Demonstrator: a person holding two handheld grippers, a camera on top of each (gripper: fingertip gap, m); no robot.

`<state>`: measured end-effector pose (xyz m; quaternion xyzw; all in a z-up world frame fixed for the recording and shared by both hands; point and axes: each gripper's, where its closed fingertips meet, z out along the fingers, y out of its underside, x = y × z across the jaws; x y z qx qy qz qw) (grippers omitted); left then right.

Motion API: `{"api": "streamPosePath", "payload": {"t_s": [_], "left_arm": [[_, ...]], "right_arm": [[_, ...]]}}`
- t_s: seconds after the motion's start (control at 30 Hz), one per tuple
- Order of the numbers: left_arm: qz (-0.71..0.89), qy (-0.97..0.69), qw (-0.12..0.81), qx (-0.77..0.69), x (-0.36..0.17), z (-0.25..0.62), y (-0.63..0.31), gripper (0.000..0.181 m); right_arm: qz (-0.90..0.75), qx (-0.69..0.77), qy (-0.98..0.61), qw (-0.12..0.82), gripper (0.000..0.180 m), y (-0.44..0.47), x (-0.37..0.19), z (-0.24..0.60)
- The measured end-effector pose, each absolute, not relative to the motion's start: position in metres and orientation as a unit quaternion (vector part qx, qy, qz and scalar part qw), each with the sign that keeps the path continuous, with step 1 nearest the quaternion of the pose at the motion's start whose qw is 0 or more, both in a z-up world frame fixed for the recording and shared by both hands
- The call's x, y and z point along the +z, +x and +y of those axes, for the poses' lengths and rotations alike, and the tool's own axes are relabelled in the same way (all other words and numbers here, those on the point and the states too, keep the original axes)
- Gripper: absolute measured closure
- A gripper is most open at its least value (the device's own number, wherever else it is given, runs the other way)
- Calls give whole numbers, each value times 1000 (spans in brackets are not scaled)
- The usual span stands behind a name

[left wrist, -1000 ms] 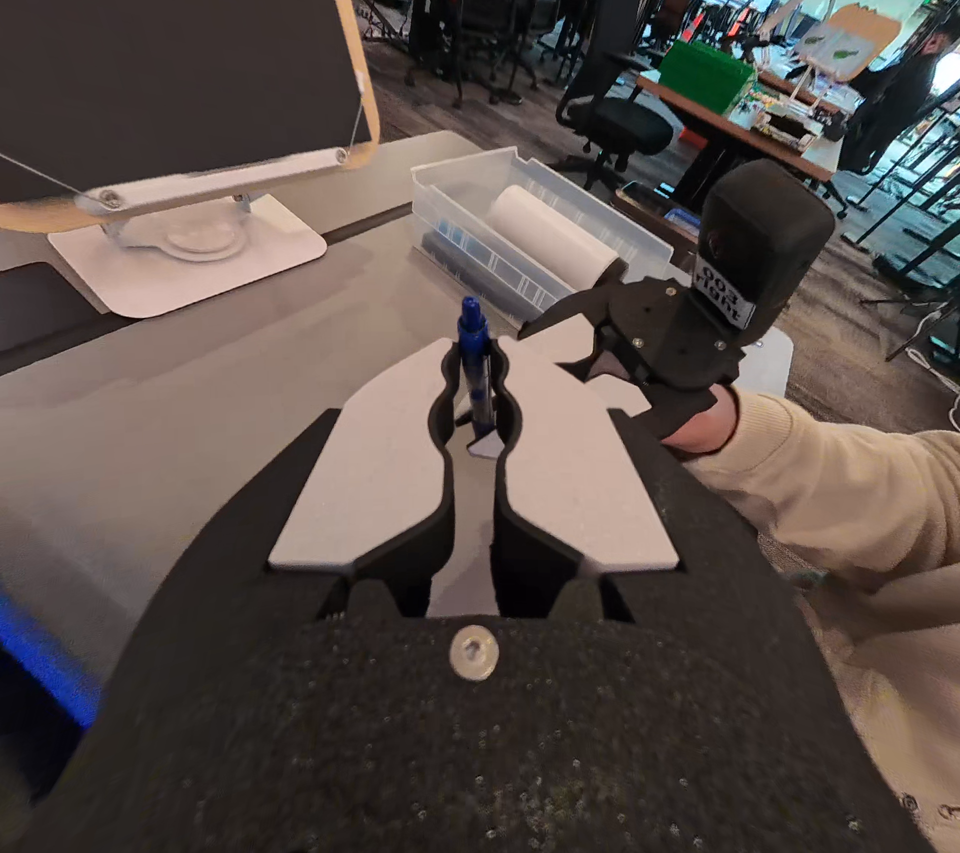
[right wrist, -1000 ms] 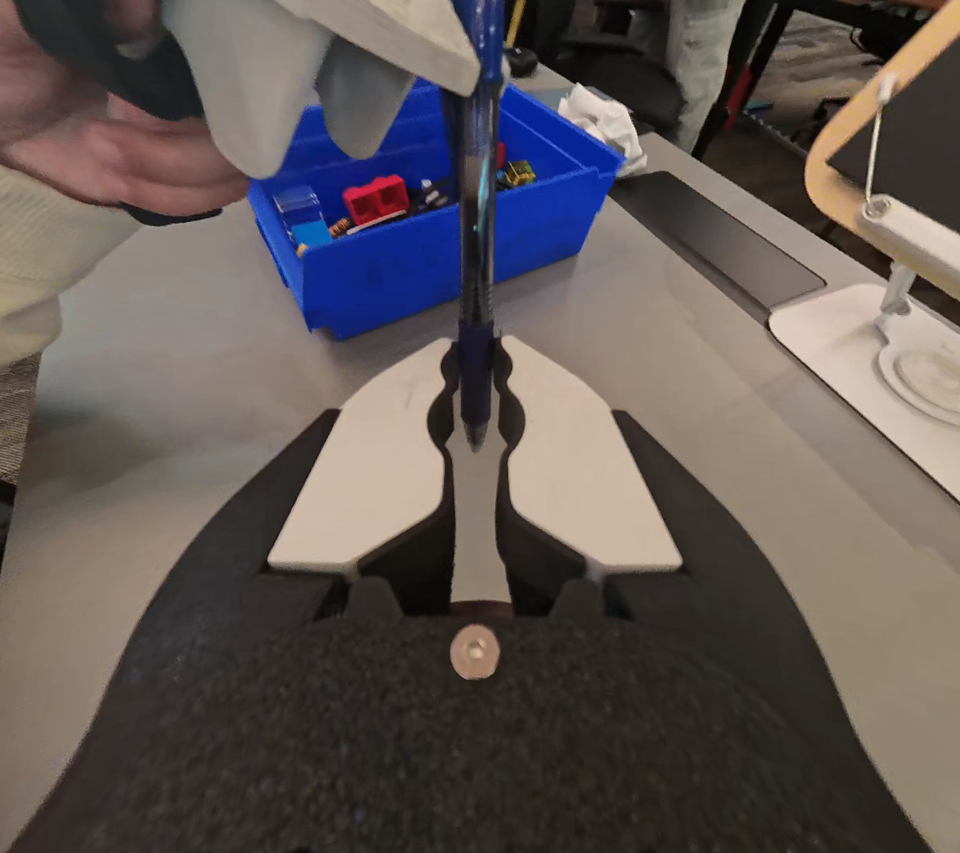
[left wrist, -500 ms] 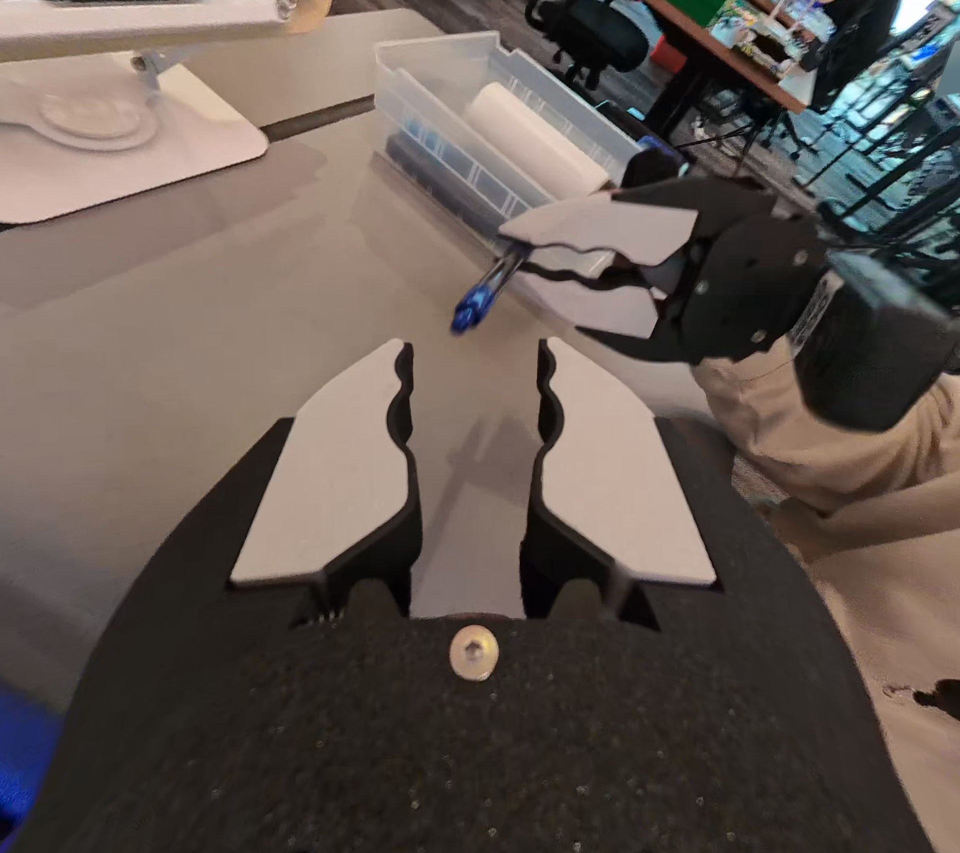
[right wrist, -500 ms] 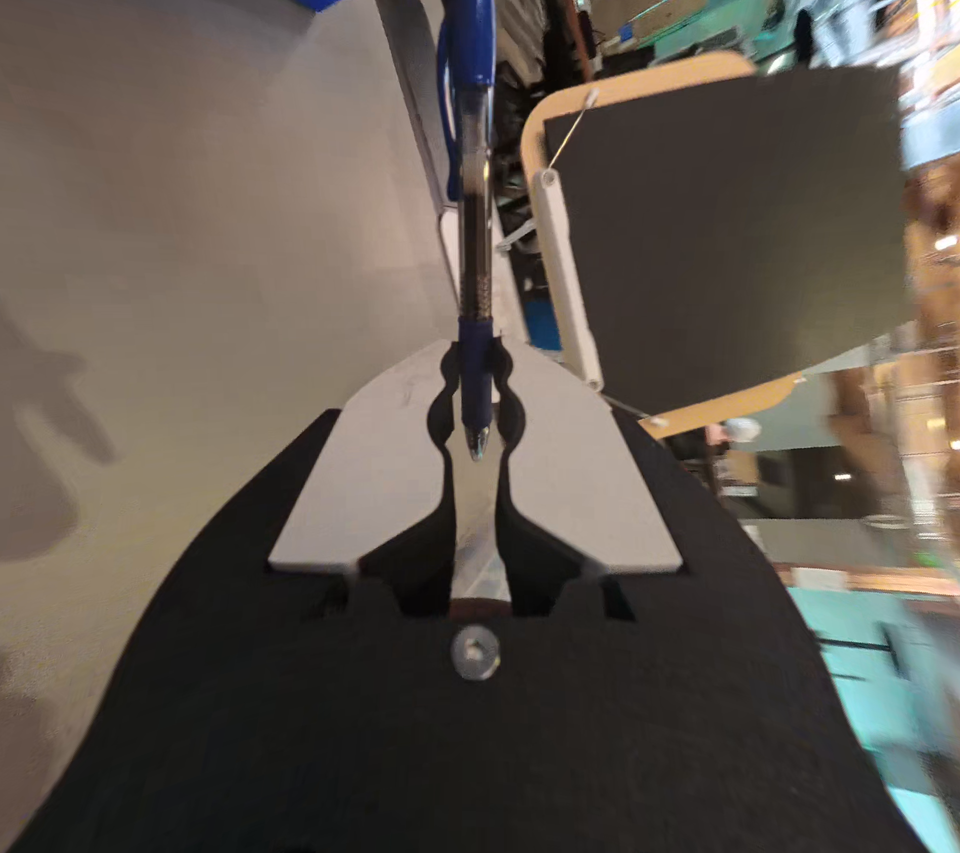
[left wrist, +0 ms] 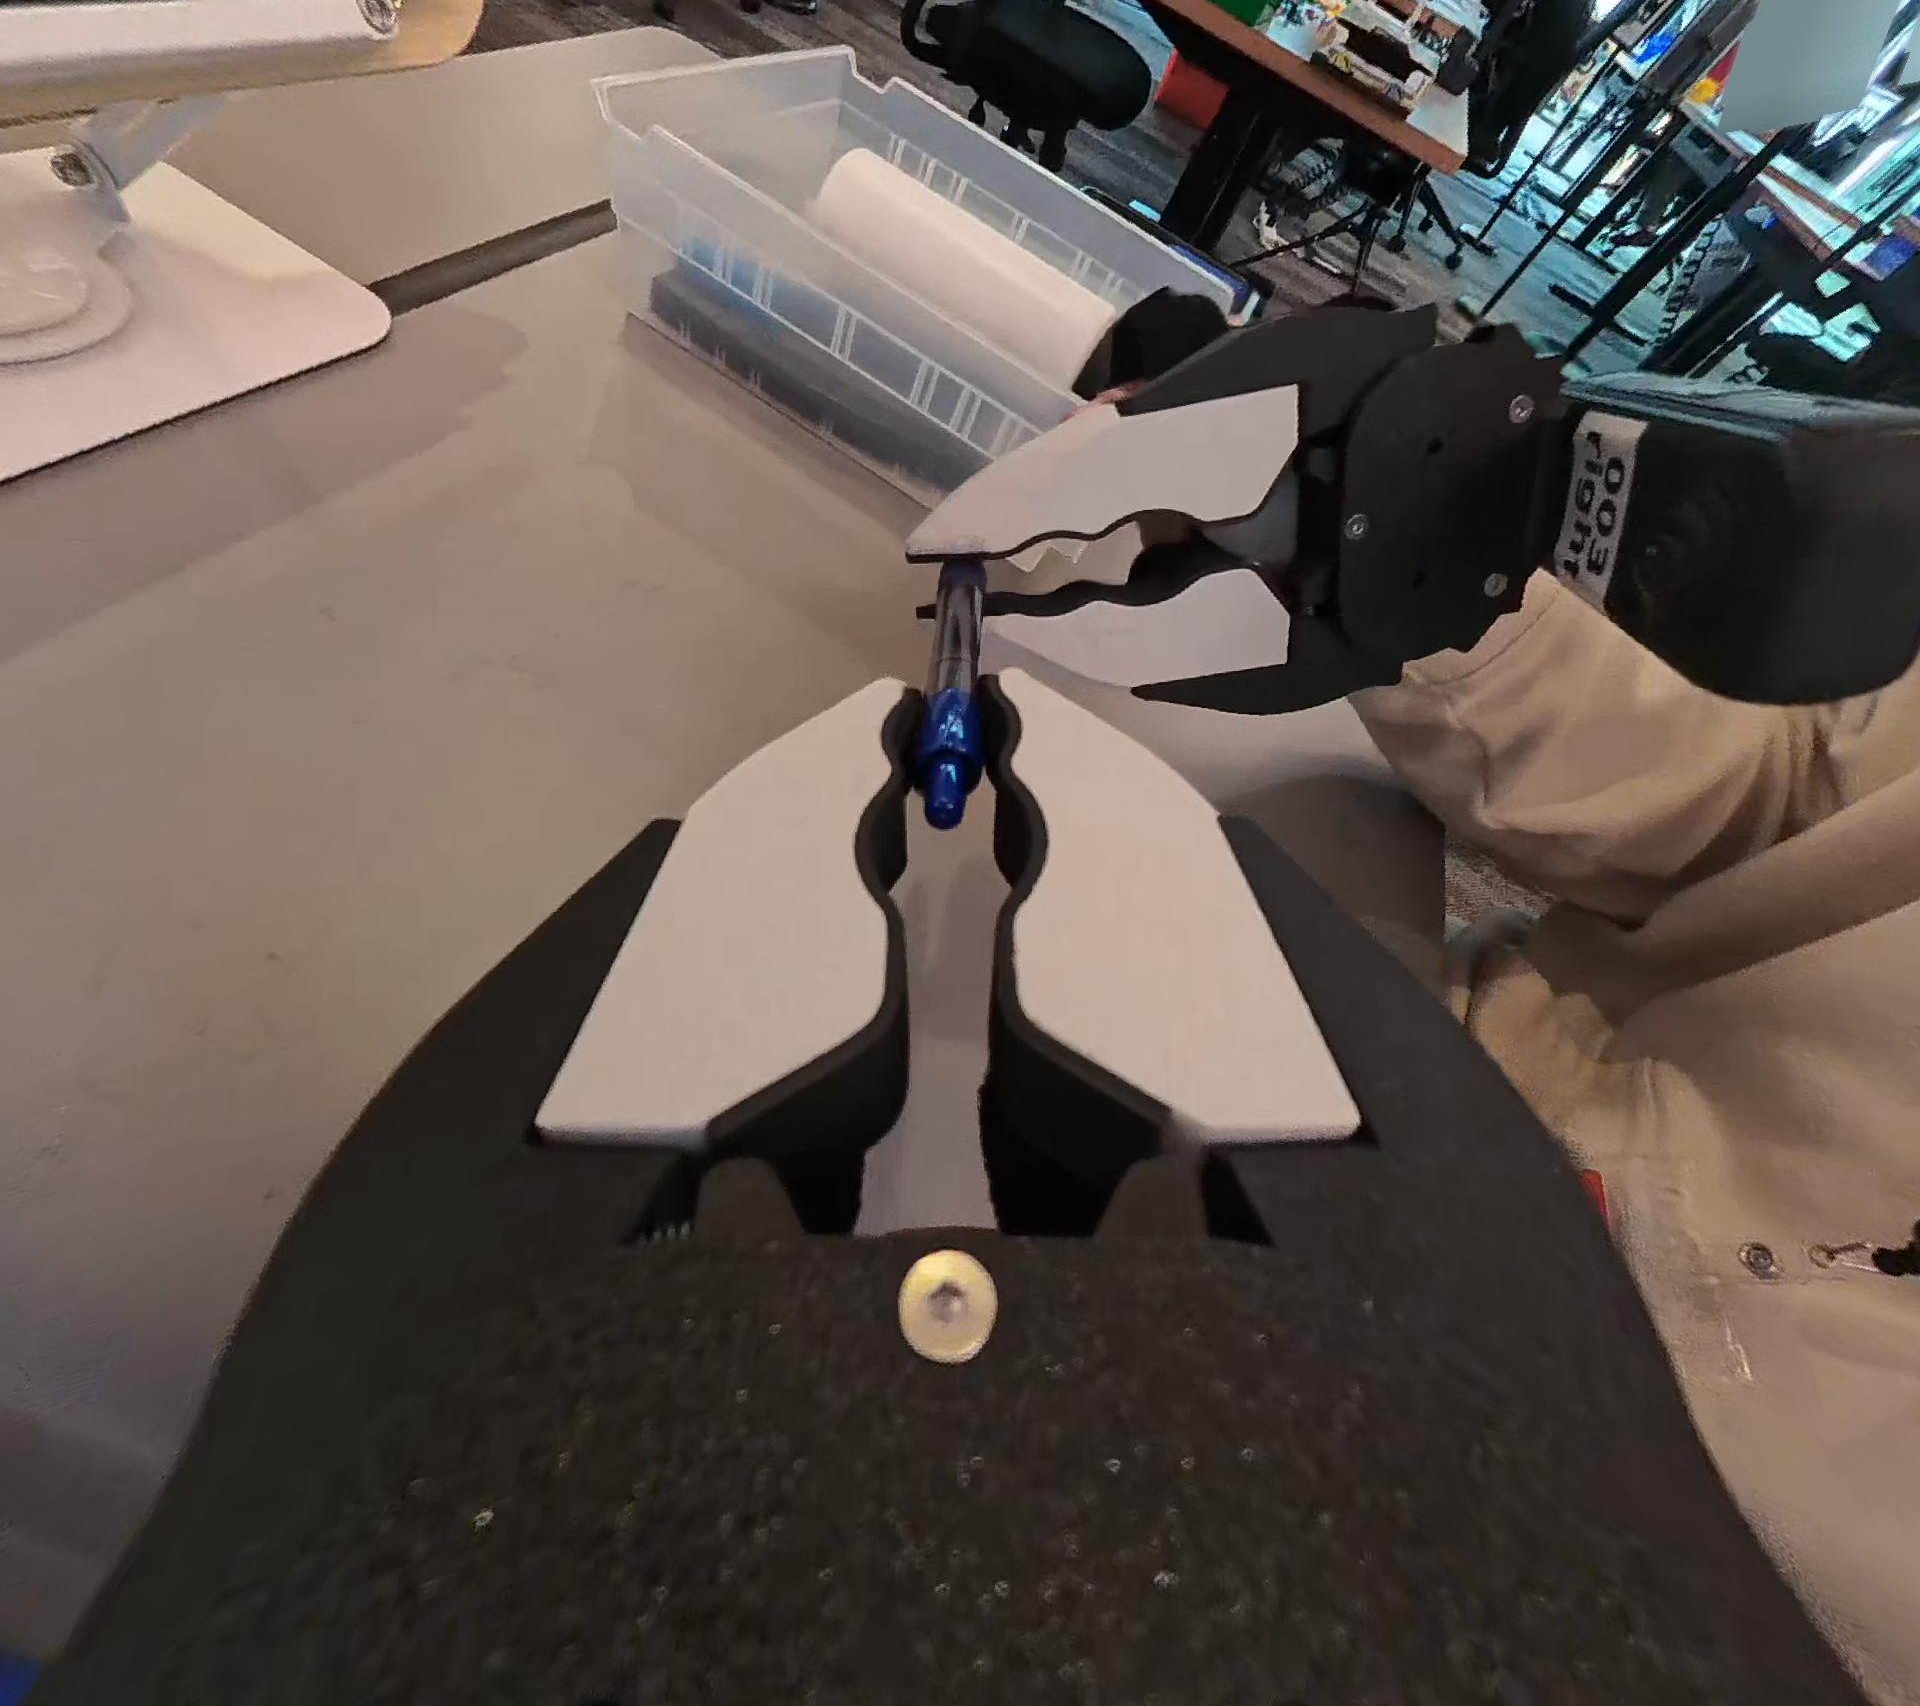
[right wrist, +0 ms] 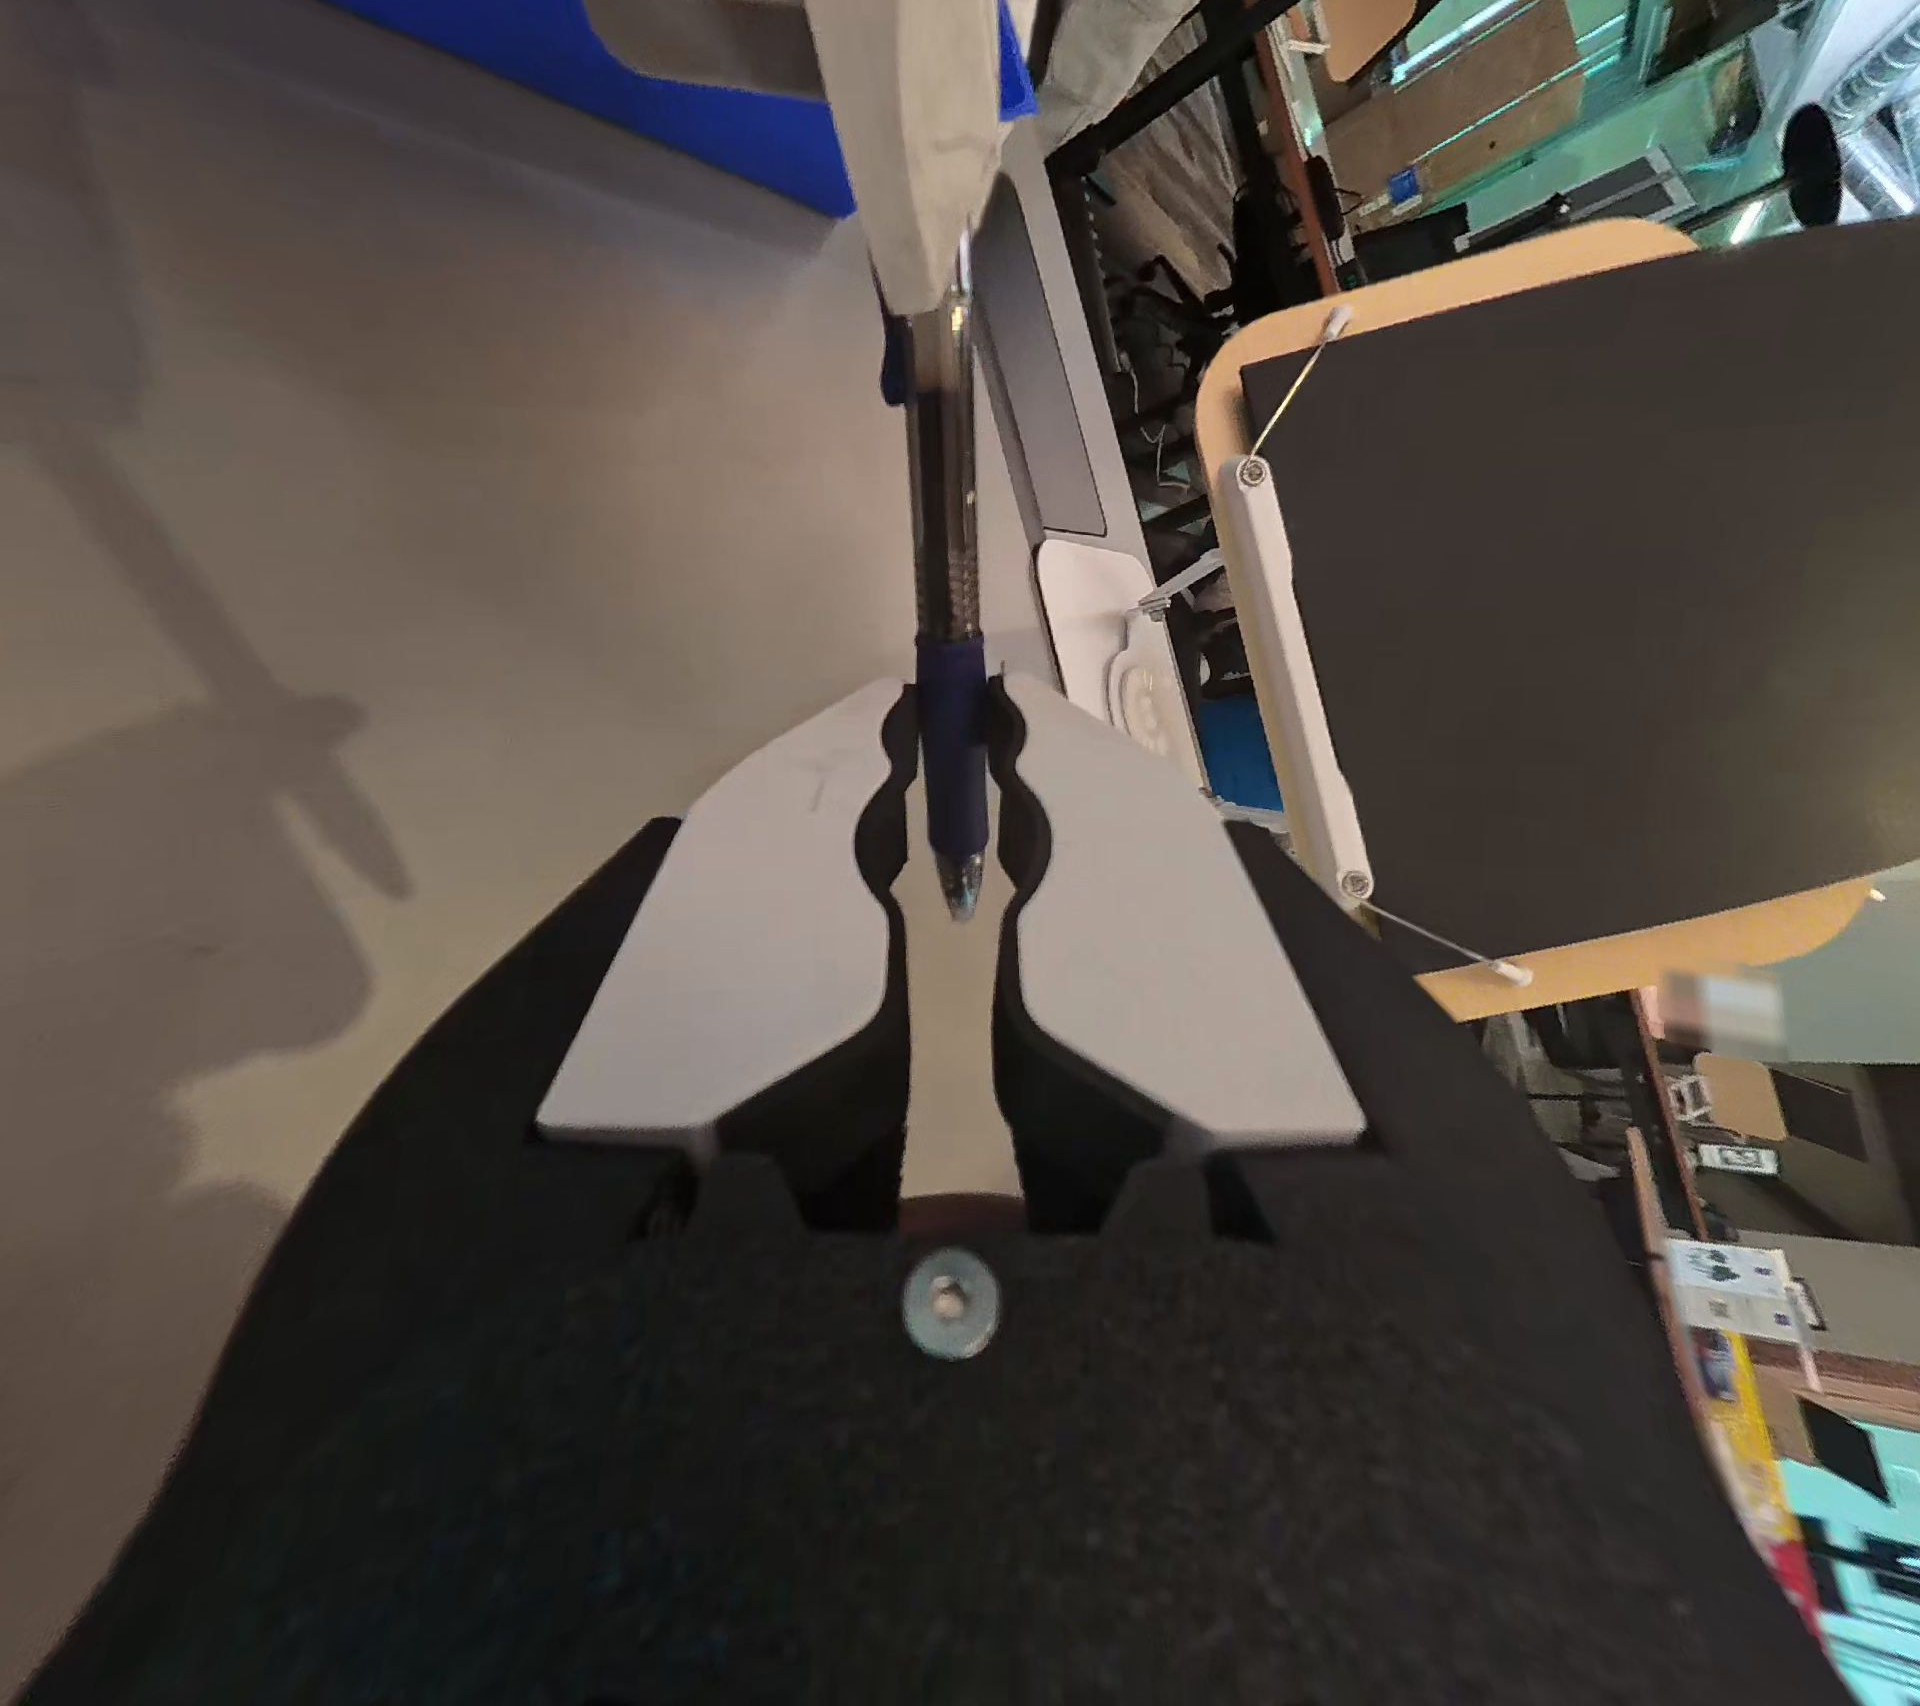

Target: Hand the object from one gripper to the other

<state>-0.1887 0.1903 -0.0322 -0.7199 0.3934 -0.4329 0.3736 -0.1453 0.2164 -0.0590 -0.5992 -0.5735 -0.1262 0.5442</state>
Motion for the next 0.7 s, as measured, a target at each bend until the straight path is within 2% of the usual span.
{"api": "streamPosePath", "payload": {"t_s": [0.13,0.23,0.37,0.47,0.57,0.67,0.7], "left_arm": [[372,-732,377,-429,-35,200,-197,170],[294,-729,407,-465,-24,220,-212,170],[147,-668,436,-585,-2,241,-231,170],[69,-599,417,-680,3,241,-231,171],[24,-570,384,-726,-6,237,-213,171],[52,-563,384,-730,-5,221,-187,171],[56,-564,380,-731,-4,217,-179,171]], "right_arm": [[-527,-78,-623,572,148,-135,-55,219],[-423,54,-679,597,133,-124,-46,229],[-234,338,-729,547,113,-129,-54,238],[-80,612,-633,467,103,-149,-37,225],[33,712,-537,452,114,-144,-22,226],[30,718,-501,483,144,-148,-14,214],[18,715,-504,484,141,-152,-13,211]]}}
